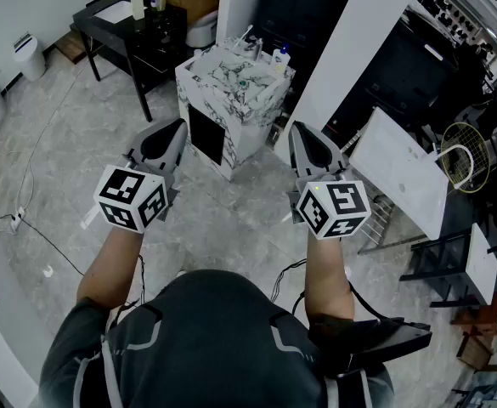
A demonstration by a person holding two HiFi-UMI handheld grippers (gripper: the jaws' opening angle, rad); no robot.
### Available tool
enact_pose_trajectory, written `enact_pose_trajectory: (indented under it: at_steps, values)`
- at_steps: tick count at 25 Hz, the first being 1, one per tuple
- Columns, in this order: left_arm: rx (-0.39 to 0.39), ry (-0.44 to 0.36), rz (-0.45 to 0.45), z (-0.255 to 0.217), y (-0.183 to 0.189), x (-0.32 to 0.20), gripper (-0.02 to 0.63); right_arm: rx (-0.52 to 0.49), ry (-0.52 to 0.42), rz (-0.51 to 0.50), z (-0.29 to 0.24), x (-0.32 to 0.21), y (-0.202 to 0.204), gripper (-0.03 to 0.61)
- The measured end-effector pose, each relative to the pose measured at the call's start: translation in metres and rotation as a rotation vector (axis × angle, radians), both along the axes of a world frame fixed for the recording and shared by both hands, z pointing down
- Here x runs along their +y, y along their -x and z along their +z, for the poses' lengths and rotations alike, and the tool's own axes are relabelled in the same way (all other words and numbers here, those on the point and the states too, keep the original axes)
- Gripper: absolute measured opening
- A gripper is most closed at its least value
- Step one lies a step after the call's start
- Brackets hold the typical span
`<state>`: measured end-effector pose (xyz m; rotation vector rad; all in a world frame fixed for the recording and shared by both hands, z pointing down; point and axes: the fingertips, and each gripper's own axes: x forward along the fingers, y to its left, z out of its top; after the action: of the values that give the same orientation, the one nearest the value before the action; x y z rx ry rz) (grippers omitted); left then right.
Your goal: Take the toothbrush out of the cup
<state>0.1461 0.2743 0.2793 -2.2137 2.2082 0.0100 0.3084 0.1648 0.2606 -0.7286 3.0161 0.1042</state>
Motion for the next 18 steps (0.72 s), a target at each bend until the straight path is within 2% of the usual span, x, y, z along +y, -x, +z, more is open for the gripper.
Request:
enact_pose_trajectory:
  at_steps: [6, 11, 18]
  values:
    - [-0.013, 0.041, 0.012, 0.010, 0.009, 0.007, 0.009, 0.008, 0.007, 0.006, 0.005, 0.014, 0.005, 0.027]
    - [0.039, 0.046, 0.072, 0.017, 0.014, 0.007, 0.009, -0.020, 0.030, 0.006, 0.003, 0.019, 0.011, 0.028]
    - [-0.004, 0.047, 0.096, 0.016, 0.032, 0.017, 0.009, -0.014, 0.014, 0.009, 0.003, 0.032, 0.037, 0.028]
